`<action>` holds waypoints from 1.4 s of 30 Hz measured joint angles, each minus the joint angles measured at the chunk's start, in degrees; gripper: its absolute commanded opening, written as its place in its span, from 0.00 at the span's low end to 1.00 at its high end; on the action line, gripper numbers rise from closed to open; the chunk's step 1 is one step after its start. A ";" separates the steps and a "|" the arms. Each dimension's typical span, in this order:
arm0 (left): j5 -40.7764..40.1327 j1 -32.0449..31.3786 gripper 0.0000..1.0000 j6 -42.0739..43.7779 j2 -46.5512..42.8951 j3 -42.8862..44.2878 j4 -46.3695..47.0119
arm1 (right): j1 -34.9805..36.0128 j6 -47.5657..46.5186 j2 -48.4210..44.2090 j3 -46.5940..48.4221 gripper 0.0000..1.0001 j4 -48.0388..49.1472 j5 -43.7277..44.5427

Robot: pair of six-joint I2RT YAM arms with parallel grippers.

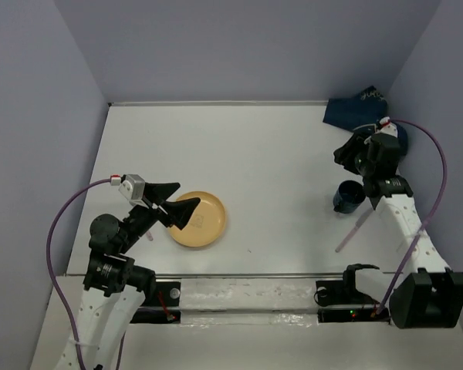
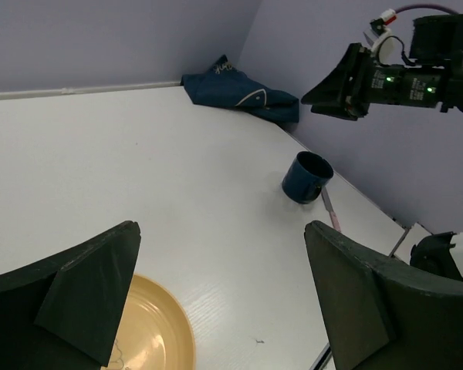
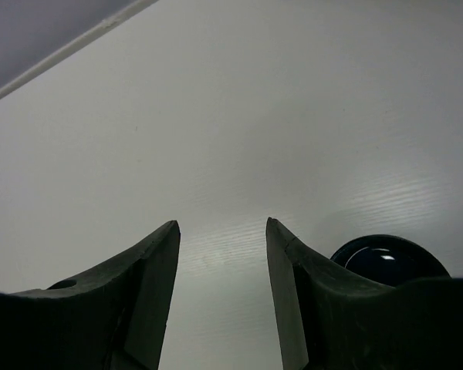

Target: Set the dinner table for one person

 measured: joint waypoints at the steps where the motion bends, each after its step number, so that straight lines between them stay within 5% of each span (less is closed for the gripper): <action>1: 0.17 0.00 0.99 0.09 0.13 0.00 -0.02 | 0.00 0.11 2.67 0.46 0.54 1.18 0.98; 7: 0.90 0.00 0.99 0.44 0.20 0.00 -0.20 | 0.00 -0.39 19.50 8.44 0.56 6.01 7.15; 15: 1.11 -0.17 0.99 0.42 0.20 0.00 -0.13 | -1.25 -1.16 39.41 26.08 0.83 8.70 15.32; 32: 1.03 -0.94 0.99 0.39 0.72 0.00 -0.02 | -7.52 -8.11 71.28 57.96 0.91 3.63 29.18; 34: 1.03 -0.94 0.99 0.39 1.11 0.00 0.00 | -7.87 -8.68 74.01 60.24 0.81 2.45 29.81; 37: 1.05 -0.94 0.99 0.39 1.95 0.00 -0.02 | -7.98 -9.44 76.74 62.62 0.06 0.90 29.94; 42: 1.05 -0.85 0.99 0.39 2.56 0.00 -0.04 | -8.15 -8.57 77.44 62.40 0.00 1.51 26.69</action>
